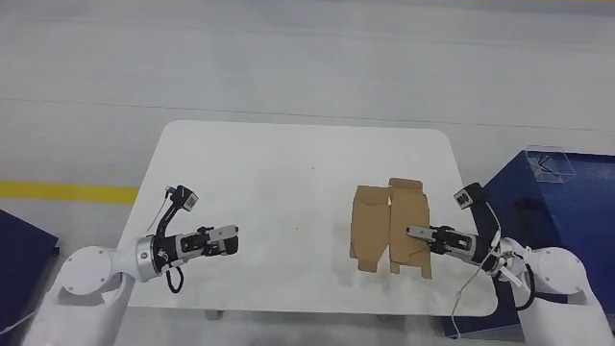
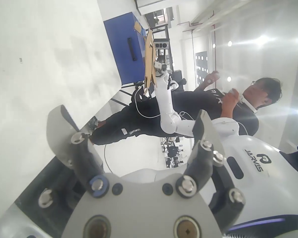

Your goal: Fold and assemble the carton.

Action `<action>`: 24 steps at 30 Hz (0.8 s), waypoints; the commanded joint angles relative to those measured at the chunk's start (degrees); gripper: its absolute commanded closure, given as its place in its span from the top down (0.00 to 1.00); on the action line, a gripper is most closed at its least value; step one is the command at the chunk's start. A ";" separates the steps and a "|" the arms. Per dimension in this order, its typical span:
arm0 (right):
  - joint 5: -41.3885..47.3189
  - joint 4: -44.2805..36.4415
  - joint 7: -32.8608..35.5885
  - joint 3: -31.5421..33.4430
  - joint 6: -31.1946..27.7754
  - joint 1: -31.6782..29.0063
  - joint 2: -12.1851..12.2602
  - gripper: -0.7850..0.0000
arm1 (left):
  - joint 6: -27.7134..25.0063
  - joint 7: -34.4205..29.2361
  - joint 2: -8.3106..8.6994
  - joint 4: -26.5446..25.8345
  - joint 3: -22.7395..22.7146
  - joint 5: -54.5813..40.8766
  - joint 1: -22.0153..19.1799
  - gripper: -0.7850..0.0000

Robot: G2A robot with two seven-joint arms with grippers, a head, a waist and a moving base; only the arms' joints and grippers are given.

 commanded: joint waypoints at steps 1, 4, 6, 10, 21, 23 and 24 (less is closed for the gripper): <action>0.56 -0.03 0.04 -0.08 -0.05 0.00 -0.01 0.00 | -0.07 0.28 -0.01 0.36 0.11 -0.07 -0.22 1.00; 0.56 -0.03 0.04 -0.08 -0.05 0.00 -0.01 0.00 | -0.07 0.28 -0.01 0.36 0.11 -0.07 -0.22 1.00; 0.56 -0.03 0.04 -0.08 -0.05 0.00 -0.01 0.00 | -0.07 0.28 -0.01 0.36 0.11 -0.07 -0.22 1.00; 0.56 -0.03 0.04 -0.08 -0.05 0.00 -0.01 0.00 | -0.07 0.28 -0.01 0.36 0.11 -0.07 -0.22 1.00; 19.57 -19.22 -5.57 5.48 -6.93 2.23 -0.28 0.00 | -0.07 0.28 -0.01 0.36 0.11 -0.07 -0.22 1.00; 21.34 -20.92 -5.94 5.57 -5.77 2.90 -0.21 0.00 | -0.07 0.28 -0.01 0.36 0.11 -0.07 -0.22 1.00; 22.20 -21.57 -6.44 5.59 -4.90 3.52 -0.17 0.00 | -0.07 0.28 -0.01 0.36 0.11 -0.07 -0.22 1.00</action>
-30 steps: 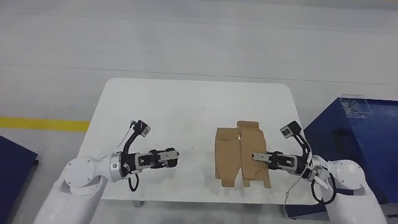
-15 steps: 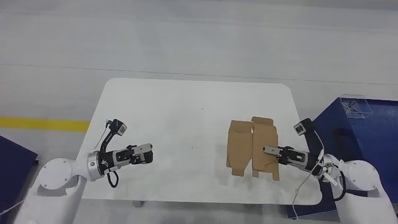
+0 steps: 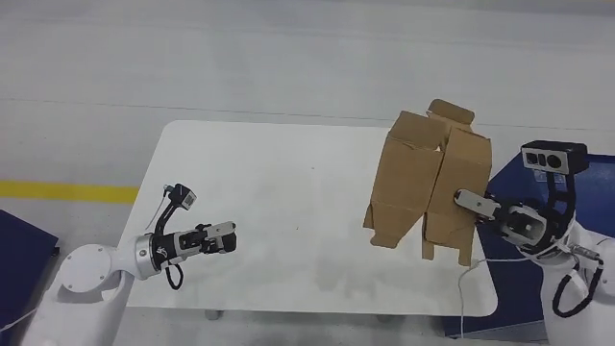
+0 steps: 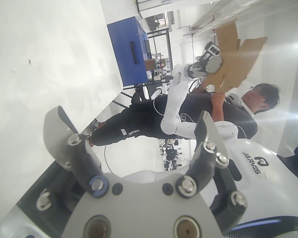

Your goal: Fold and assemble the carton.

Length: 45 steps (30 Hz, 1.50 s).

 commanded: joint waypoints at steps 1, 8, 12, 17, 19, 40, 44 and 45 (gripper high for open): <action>1.03 -1.00 -0.59 -0.04 1.67 1.11 0.10 0.00 | 0.00 0.00 0.00 0.00 0.00 0.00 0.00 1.00; 0.01 -0.74 -1.56 -2.28 4.10 3.16 0.28 0.00 | 0.00 0.00 0.00 0.00 0.00 0.00 0.00 1.00; 0.01 -0.74 -1.56 -2.28 4.10 3.16 0.28 0.00 | 0.00 0.00 0.00 0.00 0.00 0.00 0.00 1.00; 0.01 -0.74 -1.56 -2.28 4.10 3.16 0.28 0.00 | 0.00 0.00 0.00 0.00 0.00 0.00 0.00 1.00; 0.40 -0.51 -2.02 -2.45 4.72 2.96 0.26 0.00 | 0.00 0.00 0.00 0.00 0.00 0.00 0.00 1.00; 106.65 9.91 -52.48 -26.38 76.16 0.03 5.03 0.00 | 0.00 0.00 0.00 0.00 0.00 0.00 0.00 1.00; 131.40 10.54 -73.73 -26.70 76.16 1.99 8.46 0.00 | 0.00 0.00 0.00 0.00 0.00 0.00 0.00 1.00; 131.40 10.21 -72.87 -27.16 76.16 1.71 8.82 0.00 | 0.00 0.00 0.00 0.00 0.00 0.00 0.00 1.00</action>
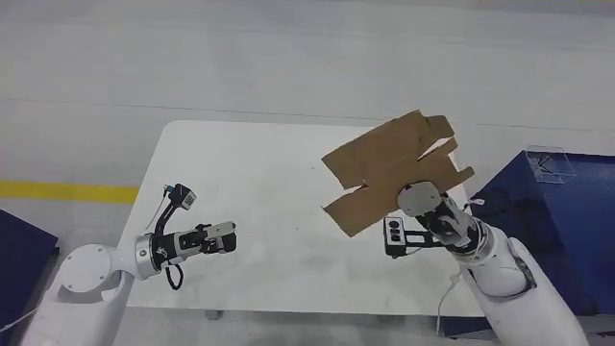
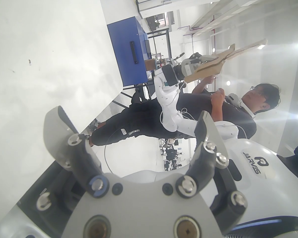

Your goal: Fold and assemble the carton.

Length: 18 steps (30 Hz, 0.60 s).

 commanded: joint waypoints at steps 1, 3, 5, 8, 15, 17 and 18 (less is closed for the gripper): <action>5.81 -0.45 0.57 -0.71 0.01 -0.46 0.73 0.00 | 0.00 0.00 0.00 0.00 0.00 0.00 0.00 1.00; 5.81 -0.54 1.56 -1.26 0.01 -0.70 1.57 0.00 | 0.00 0.00 0.00 0.00 0.00 0.00 0.00 1.00; 5.81 -0.38 1.55 -0.46 0.01 -0.17 2.48 0.00 | 0.00 0.00 0.00 0.00 0.00 0.00 0.00 1.00; 5.81 0.46 0.45 3.44 0.01 1.28 3.57 0.00 | 0.00 0.00 0.00 0.00 0.00 0.00 0.00 1.00; -21.47 -1.08 15.22 16.84 -1.06 1.24 2.27 0.00 | 0.00 0.00 0.00 0.00 0.00 0.00 0.00 1.00; -34.25 -3.03 24.28 18.62 -4.92 0.18 1.23 0.00 | 0.00 0.00 0.00 0.00 0.00 0.00 0.00 1.00; -41.58 -4.15 28.97 19.42 -7.98 -0.13 0.80 0.00 | 0.00 0.00 0.00 0.00 0.00 0.00 0.00 1.00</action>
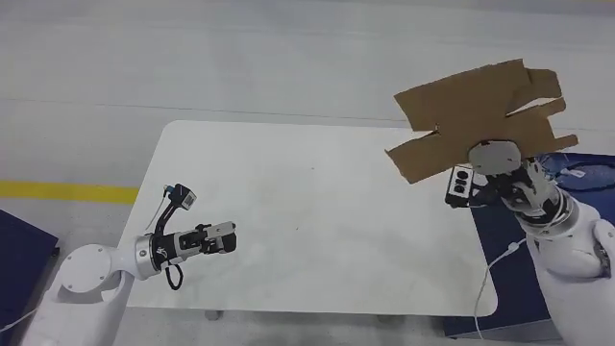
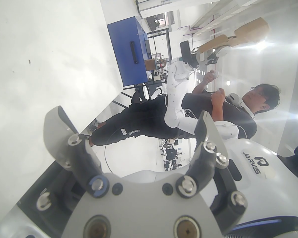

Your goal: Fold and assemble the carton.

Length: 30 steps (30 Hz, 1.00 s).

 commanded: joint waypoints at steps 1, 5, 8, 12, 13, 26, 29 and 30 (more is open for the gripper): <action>-18.83 -2.16 11.96 1.11 -7.01 -0.83 -0.79 0.00 | 0.00 0.00 0.00 0.00 0.00 0.00 0.00 1.00; -49.10 -3.10 33.00 -0.18 -25.26 -3.03 -1.57 0.00 | 0.00 0.00 0.00 0.00 0.00 0.00 0.00 1.00; -61.50 -1.67 41.62 -1.40 -37.95 -3.44 -1.87 0.00 | 0.00 0.00 0.00 0.00 0.00 0.00 0.00 1.00; -75.71 -1.34 45.22 -2.59 -56.05 -3.66 -2.36 0.00 | 0.00 0.00 0.00 0.00 0.00 0.00 0.00 1.00; -77.90 -1.22 45.76 -2.90 -60.32 -3.61 -2.53 0.00 | 0.00 0.00 0.00 0.00 0.00 0.00 0.00 1.00; -91.61 2.66 45.07 -5.75 -89.36 -3.01 -4.03 0.00 | 0.00 0.00 0.00 0.00 0.00 0.00 0.00 1.00; -91.61 2.66 45.07 -5.75 -89.36 -3.01 -4.03 0.00 | 0.00 0.00 0.00 0.00 0.00 0.00 0.00 1.00; -91.61 2.66 45.07 -5.75 -89.36 -3.01 -4.03 0.00 | 0.00 0.00 0.00 0.00 0.00 0.00 0.00 1.00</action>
